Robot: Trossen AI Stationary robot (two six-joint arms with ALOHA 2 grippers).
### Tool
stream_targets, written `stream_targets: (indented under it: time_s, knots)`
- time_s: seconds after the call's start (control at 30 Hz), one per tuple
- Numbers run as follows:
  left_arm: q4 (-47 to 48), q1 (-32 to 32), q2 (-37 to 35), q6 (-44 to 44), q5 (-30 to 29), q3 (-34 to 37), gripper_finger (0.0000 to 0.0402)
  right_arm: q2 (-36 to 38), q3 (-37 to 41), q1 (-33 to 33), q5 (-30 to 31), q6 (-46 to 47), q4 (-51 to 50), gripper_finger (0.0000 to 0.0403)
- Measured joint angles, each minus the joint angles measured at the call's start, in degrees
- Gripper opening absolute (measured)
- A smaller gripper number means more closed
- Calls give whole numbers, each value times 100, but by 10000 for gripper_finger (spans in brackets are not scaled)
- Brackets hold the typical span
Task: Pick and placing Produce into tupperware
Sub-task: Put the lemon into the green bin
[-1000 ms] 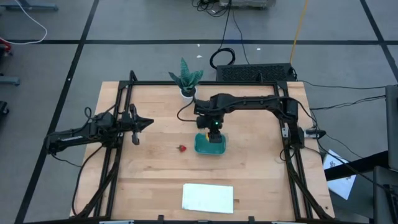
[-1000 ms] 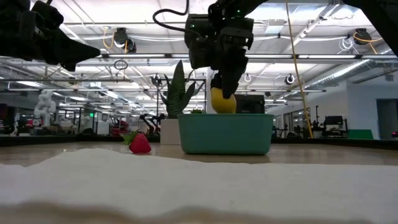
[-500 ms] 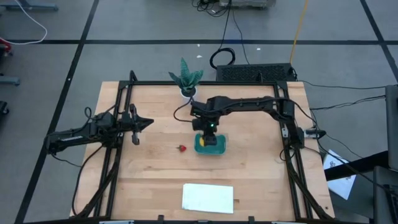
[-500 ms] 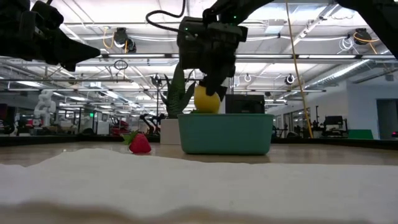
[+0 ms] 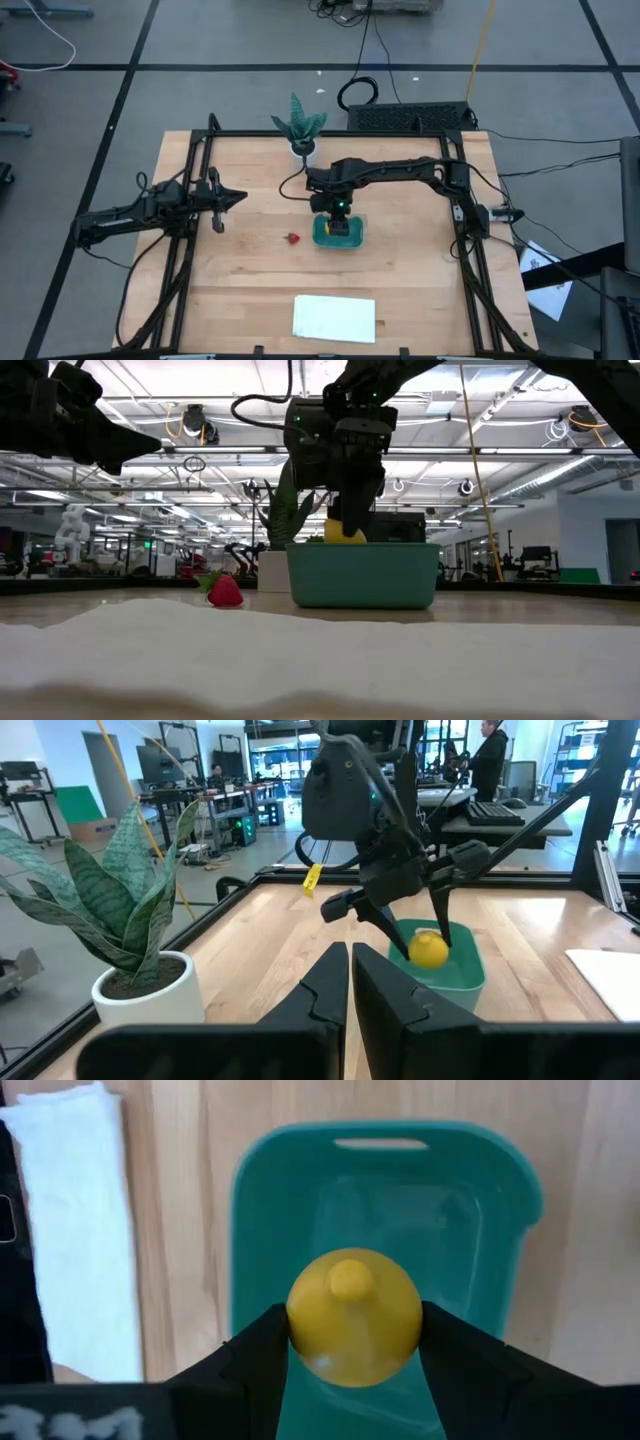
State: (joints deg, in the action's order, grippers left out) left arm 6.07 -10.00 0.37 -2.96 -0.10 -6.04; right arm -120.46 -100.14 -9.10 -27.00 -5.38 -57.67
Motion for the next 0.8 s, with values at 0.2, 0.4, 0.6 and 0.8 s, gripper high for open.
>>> stream_targets:
  time_s: [0.2, 0.4, 0.6, 0.8]
  knots:
    - [-2, 2, 0, 7, 0, 0, 21, -175, -4, 14, -1, 33, 172, 184]
    - [-2, 0, -1, 9, 0, 4, 21, -244, 2, 50, 4, -20, 169, 184]
    - [-2, 2, 1, 24, 0, 4, 21, -250, 90, 50, 88, 16, 266, 184]
    - [-2, 1, 1, 23, 0, 4, 21, -254, 294, 48, 317, 37, 322, 184]
